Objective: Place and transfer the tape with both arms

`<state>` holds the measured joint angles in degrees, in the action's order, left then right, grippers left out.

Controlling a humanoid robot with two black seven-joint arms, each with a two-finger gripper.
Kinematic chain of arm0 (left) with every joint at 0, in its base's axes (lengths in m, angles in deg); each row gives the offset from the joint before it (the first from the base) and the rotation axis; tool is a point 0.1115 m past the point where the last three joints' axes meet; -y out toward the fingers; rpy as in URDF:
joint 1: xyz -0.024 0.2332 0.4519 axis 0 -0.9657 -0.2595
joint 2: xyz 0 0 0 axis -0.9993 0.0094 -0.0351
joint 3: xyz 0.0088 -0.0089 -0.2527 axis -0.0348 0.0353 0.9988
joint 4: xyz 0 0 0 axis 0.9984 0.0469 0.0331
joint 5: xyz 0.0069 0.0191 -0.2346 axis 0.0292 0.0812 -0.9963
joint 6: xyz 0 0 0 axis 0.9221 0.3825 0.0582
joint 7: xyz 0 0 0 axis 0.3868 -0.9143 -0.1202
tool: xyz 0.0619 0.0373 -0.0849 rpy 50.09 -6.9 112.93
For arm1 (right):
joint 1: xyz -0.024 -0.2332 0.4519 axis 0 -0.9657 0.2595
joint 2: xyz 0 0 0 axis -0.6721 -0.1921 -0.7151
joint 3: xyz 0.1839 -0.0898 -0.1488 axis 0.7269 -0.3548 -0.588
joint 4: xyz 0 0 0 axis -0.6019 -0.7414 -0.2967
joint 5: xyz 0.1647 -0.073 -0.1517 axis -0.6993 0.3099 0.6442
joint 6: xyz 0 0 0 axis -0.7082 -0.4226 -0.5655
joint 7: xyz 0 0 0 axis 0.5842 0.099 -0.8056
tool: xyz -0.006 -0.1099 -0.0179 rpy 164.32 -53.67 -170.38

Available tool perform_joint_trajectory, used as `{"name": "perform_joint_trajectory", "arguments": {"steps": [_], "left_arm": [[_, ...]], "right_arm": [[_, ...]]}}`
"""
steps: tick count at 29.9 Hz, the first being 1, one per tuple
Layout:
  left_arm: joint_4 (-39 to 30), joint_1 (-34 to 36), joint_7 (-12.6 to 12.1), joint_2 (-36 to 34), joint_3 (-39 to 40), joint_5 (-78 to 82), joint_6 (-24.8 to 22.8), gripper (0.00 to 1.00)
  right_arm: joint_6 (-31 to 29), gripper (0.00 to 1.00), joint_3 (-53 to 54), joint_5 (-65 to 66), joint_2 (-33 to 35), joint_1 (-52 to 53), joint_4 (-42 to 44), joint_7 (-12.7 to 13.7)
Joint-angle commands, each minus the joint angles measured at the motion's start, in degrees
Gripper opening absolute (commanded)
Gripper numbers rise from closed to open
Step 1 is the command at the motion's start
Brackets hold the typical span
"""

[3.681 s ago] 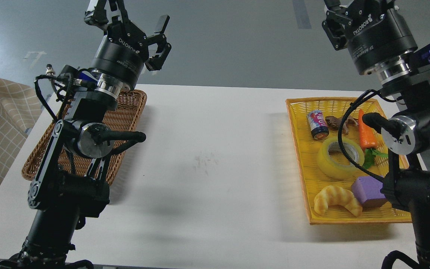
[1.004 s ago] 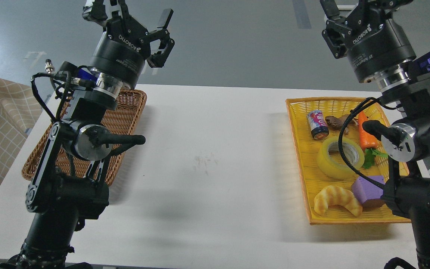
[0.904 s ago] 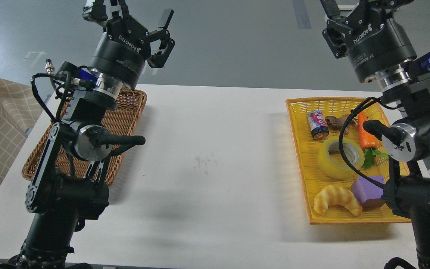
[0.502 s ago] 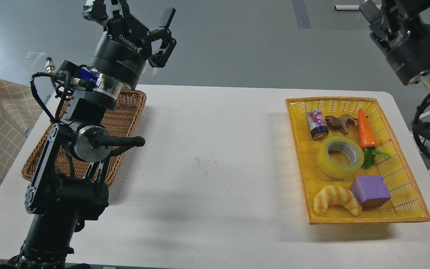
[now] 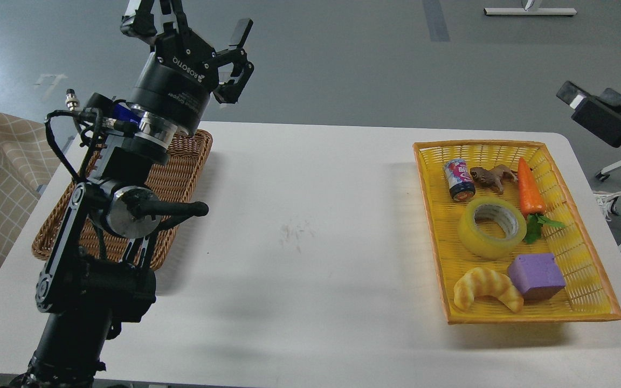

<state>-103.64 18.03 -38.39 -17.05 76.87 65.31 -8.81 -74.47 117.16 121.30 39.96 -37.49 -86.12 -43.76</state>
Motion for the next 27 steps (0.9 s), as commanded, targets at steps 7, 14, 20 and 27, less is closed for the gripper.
{"name": "perform_joint_trajectory", "arguments": {"steps": [7,14,20,27], "left_arm": [[0.01,-0.87,0.09,0.0,0.06,0.0,0.02,0.98],[0.01,-0.87,0.09,0.0,0.06,0.0,0.02,0.98],[0.01,-0.87,0.09,0.0,0.06,0.09,0.02,0.98],[0.01,-1.4,0.09,0.0,0.06,0.09,0.02,0.98]], "right_arm": [[0.72,1.0,3.33,0.32,0.15,-1.31,4.75,-3.26],[-0.42,1.0,4.22,0.32,2.61,-1.39,8.62,-4.23],[-3.59,1.0,0.27,4.7,2.44,-3.5,9.06,0.16],[-3.68,0.98,-9.22,8.23,0.33,0.0,9.24,5.0]]}}
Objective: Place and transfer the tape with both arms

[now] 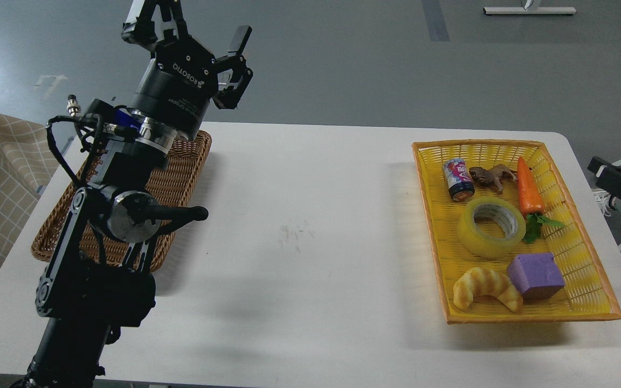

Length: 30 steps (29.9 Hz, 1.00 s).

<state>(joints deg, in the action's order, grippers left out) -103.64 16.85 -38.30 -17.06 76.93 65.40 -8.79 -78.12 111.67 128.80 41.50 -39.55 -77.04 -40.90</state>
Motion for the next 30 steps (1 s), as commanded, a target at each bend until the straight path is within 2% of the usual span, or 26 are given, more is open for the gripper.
{"name": "perform_joint_trajectory", "arguments": {"steps": [1,14,23,25,30], "left_arm": [[0.01,-0.22,0.0,0.0,0.0,0.0,0.0,0.98],[-0.08,-0.66,0.09,0.0,0.17,0.0,0.0,0.98],[-0.08,-0.83,0.09,0.0,0.53,0.0,0.0,0.98],[-0.08,-0.83,0.09,0.0,0.61,0.09,0.0,0.98],[-0.34,-1.36,0.09,0.0,0.79,0.09,0.0,0.98]], "right_arm": [[-0.02,0.98,-4.43,0.81,-1.57,2.68,0.25,2.67],[-1.16,0.96,-18.41,3.45,-5.26,12.7,7.1,3.11],[-1.16,0.96,-19.21,6.09,-7.72,12.88,9.92,3.11],[-1.34,0.99,-19.38,6.0,-7.99,13.49,10.18,2.85],[-1.34,0.99,-19.38,6.0,-9.48,13.76,11.15,2.94]]}}
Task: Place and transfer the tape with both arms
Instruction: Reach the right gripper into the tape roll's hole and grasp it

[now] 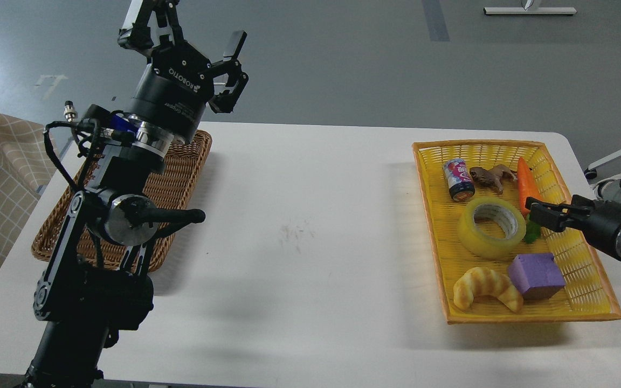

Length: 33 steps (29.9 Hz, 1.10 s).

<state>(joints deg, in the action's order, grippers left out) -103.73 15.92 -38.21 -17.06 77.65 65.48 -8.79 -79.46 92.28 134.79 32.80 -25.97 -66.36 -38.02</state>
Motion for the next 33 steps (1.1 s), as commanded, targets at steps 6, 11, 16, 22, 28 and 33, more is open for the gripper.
{"name": "perform_joint_trajectory", "arguments": {"steps": [6,11,16,22,28,33], "left_arm": [[-0.61,-1.21,-0.01,0.0,0.15,0.01,0.0,0.98],[-0.61,-1.48,1.83,0.0,0.15,0.01,0.0,0.98],[-0.61,-1.48,1.84,0.0,0.07,-0.08,0.0,0.98],[-0.52,-1.57,1.57,0.0,0.07,-0.17,0.17,0.98],[-0.35,-1.65,0.78,0.0,-0.11,-0.26,0.52,0.98],[-0.17,-2.09,0.43,0.0,-0.2,-0.35,0.53,0.98]], "right_arm": [[0.0,1.0,-0.08,-0.08,-2.62,0.44,1.07,0.23],[-0.79,0.98,-0.17,0.1,-3.24,0.35,1.07,0.23],[-0.79,0.86,-1.84,0.36,-3.24,0.62,1.6,0.23],[-0.79,0.85,-2.19,0.36,-3.41,1.06,2.65,0.23],[-0.79,0.82,-3.68,0.71,-4.38,1.76,3.71,0.23],[-0.79,0.82,-3.86,0.8,-6.05,2.46,4.24,0.32]]}}
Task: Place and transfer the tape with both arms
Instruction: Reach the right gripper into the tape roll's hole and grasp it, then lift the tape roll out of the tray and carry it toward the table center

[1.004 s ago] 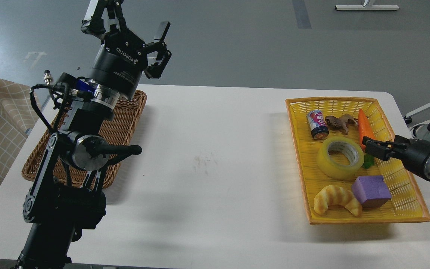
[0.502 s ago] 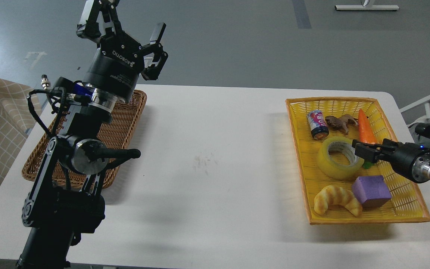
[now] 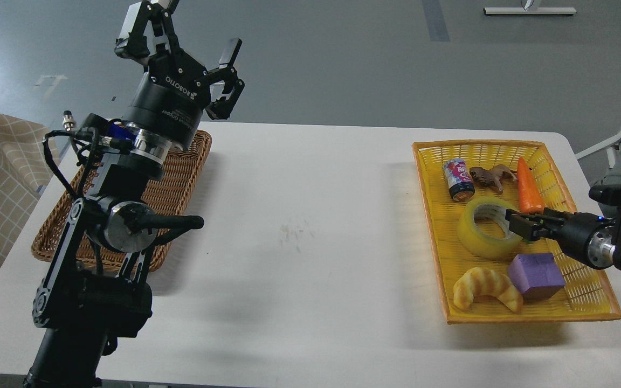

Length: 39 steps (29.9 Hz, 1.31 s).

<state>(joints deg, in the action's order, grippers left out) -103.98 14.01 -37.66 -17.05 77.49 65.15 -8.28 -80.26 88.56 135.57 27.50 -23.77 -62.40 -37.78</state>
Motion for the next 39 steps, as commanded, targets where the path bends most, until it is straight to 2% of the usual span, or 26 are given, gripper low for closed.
{"name": "perform_joint_trajectory", "arguments": {"steps": [1,5,9,12,15,18,23,25,29,34,39], "left_arm": [[0.08,-0.19,-0.11,0.0,-0.04,-0.02,0.01,0.98],[0.08,-0.19,-0.11,0.0,-0.13,-0.02,0.01,0.98],[0.25,-0.19,-0.11,0.0,-0.21,-0.02,0.01,0.98],[0.25,-0.19,-0.11,0.0,-0.13,-0.02,0.01,0.98],[0.25,-0.45,-0.2,0.0,-0.3,-0.02,0.01,0.98],[0.34,-0.63,-0.2,0.0,-0.39,-0.02,0.01,0.98],[0.34,-0.98,0.06,0.0,-0.39,0.16,-0.34,0.98],[0.34,-1.07,0.15,0.0,-0.48,0.16,-0.34,0.98],[0.34,-1.07,0.15,0.0,-0.57,0.16,-0.34,0.98],[0.34,-0.98,0.06,0.0,-0.65,0.25,-0.34,0.98],[0.34,-0.98,-0.03,0.0,-0.74,0.51,-0.25,0.98]], "right_arm": [[0.0,0.82,-0.13,0.11,-1.19,0.26,0.63,0.08],[0.0,0.76,-2.24,1.86,-2.86,0.95,3.09,0.08],[0.0,0.76,-2.51,1.87,-3.65,1.93,3.71,0.61],[-0.35,0.68,-2.51,1.87,-3.74,1.93,3.71,1.31],[-2.19,0.34,-2.68,1.69,-3.83,2.1,3.71,1.75],[-3.16,0.24,-2.6,1.17,-4.0,2.19,3.62,2.54],[-4.74,0.13,-2.16,0.64,-3.57,2.28,3.18,2.28],[-6.67,0.02,-1.63,0.64,-2.95,2.37,1.52,1.93],[-9.22,0.0,0.57,0.29,0.74,2.54,-1.47,1.49],[-11.48,0.0,5.31,-7.43,7.67,4.55,-7.71,0.78],[-11.48,0.0,5.32,-10.52,7.95,12.54,-9.56,0.87]]}}
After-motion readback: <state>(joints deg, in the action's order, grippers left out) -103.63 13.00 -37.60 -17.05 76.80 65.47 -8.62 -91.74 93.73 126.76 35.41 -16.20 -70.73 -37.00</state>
